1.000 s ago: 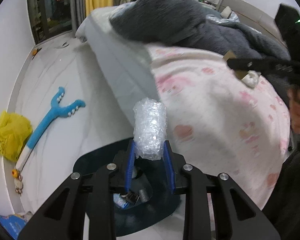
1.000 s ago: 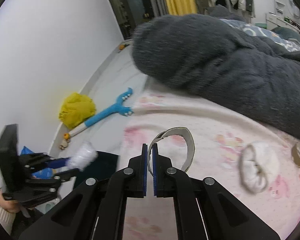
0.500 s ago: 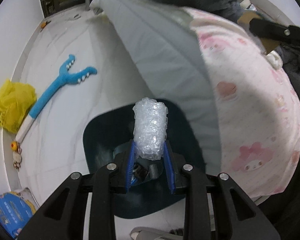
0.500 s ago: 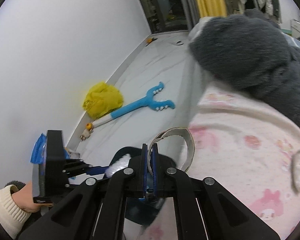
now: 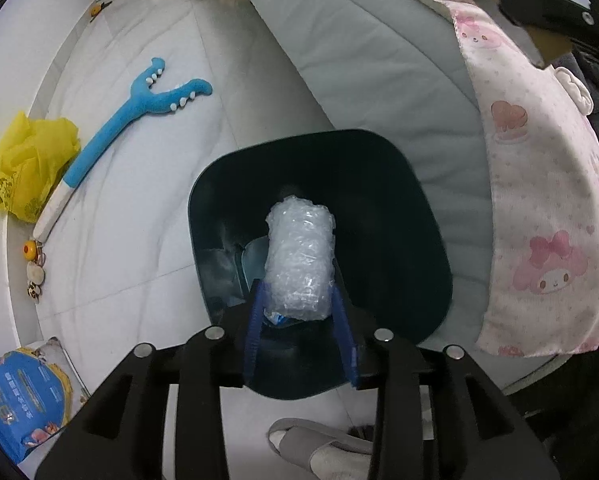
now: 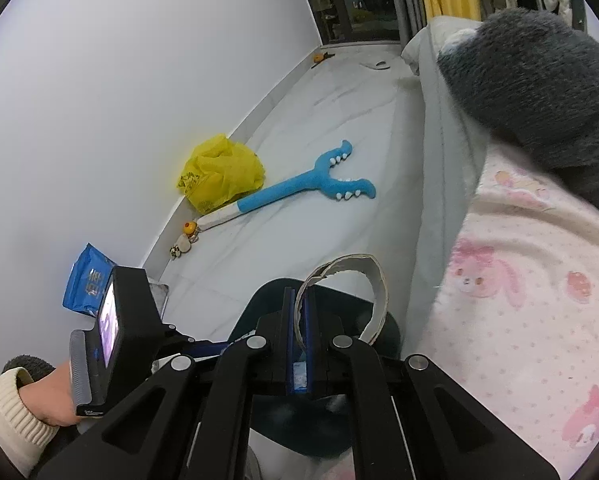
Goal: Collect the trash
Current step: 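Drop the bubble wrap in the bin with the left gripper while the right carries the tape, then lower the brown tape roll into the green bin and open the right gripper, then move both grippers back over the bed toward the white sock and tape core, then grasp the white rolled sock with the left gripper while the right gripper grasps the cardboard tape core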
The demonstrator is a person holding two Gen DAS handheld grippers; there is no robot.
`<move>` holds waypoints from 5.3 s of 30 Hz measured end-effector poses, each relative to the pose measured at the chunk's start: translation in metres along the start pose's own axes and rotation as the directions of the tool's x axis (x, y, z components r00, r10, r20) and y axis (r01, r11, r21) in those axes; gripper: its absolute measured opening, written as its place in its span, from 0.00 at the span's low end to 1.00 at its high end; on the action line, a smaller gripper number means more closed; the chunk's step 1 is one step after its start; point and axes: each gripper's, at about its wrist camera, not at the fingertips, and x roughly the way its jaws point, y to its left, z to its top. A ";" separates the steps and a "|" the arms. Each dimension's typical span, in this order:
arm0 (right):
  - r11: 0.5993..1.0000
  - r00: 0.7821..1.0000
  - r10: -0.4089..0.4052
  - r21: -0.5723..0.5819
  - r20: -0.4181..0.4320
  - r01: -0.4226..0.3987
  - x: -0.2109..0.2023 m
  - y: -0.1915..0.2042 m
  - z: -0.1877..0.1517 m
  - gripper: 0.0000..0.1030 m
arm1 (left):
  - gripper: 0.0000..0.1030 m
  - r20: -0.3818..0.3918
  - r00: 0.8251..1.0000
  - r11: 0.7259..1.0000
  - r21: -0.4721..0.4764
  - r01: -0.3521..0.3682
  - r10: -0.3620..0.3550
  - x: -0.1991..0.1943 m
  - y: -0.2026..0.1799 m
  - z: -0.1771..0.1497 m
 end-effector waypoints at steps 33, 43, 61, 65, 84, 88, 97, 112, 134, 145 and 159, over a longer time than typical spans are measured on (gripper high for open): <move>0.995 0.939 -0.060 -0.098 -0.340 0.029 0.127 0.044 -0.047 0.04 | 0.68 0.329 0.926 0.954 -0.164 0.250 -0.186 -0.108 0.060 -0.013; 0.994 0.890 -0.076 -0.102 -0.450 0.033 0.158 0.050 -0.065 0.05 | 0.72 0.402 0.883 0.925 -0.180 0.334 -0.240 -0.133 0.073 -0.017; 0.997 0.875 -0.056 -0.070 -0.481 0.025 0.148 0.047 -0.069 0.69 | 0.79 0.437 0.859 0.925 -0.134 0.355 -0.266 -0.156 0.062 -0.005; 0.996 0.888 -0.058 -0.080 -0.455 0.024 0.132 0.045 -0.064 0.69 | 0.79 0.446 0.853 0.927 -0.118 0.357 -0.272 -0.160 0.053 0.004; 0.993 0.992 -0.109 -0.044 -0.057 0.106 -0.012 -0.017 -0.020 0.73 | 0.61 0.497 0.864 0.995 -0.012 0.098 -0.080 -0.179 -0.035 0.056; 0.991 0.991 -0.132 0.008 0.013 0.132 -0.041 -0.042 -0.018 0.74 | 0.61 0.491 0.865 0.995 0.033 0.098 -0.102 -0.173 -0.059 0.066; 0.978 0.971 -0.205 0.074 0.119 0.197 -0.094 -0.089 -0.022 0.78 | 0.61 0.465 0.874 0.988 0.126 0.092 -0.141 -0.152 -0.118 0.087; 0.929 0.919 -0.348 0.203 0.185 0.311 -0.159 -0.166 -0.050 0.87 | 0.74 0.421 0.885 0.969 0.218 0.113 -0.198 -0.120 -0.200 0.111; 0.873 0.868 -0.450 0.308 0.209 0.378 -0.206 -0.261 -0.090 0.94 | 0.82 0.370 0.903 0.954 0.276 0.118 -0.219 -0.078 -0.285 0.132; 0.859 0.878 -0.430 0.396 0.209 0.326 -0.209 -0.311 -0.112 0.95 | 0.82 0.339 0.915 0.942 0.317 0.108 -0.219 -0.050 -0.329 0.144; 0.865 0.885 -0.410 0.402 0.220 0.301 -0.202 -0.339 -0.117 0.95 | 0.80 0.310 0.929 0.948 0.299 0.106 -0.201 -0.011 -0.356 0.168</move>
